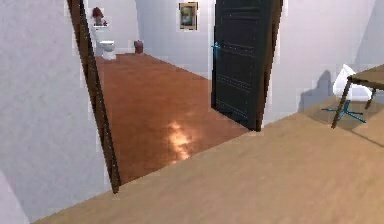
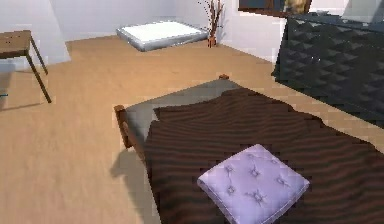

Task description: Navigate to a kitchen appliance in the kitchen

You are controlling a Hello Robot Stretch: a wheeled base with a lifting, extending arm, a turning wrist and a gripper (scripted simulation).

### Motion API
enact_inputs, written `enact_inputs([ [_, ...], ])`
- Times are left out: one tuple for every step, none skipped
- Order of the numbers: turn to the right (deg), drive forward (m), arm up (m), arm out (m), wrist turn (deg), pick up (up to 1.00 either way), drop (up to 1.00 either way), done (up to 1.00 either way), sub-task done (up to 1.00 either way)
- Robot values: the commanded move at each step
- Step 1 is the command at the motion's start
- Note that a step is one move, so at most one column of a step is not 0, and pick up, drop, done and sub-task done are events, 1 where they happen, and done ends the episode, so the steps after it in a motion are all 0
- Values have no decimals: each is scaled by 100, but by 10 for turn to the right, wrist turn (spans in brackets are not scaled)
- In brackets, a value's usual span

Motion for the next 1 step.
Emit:
enact_inputs([
  [0, 35, 0, 0, 0, 0, 0, 0, 0],
])
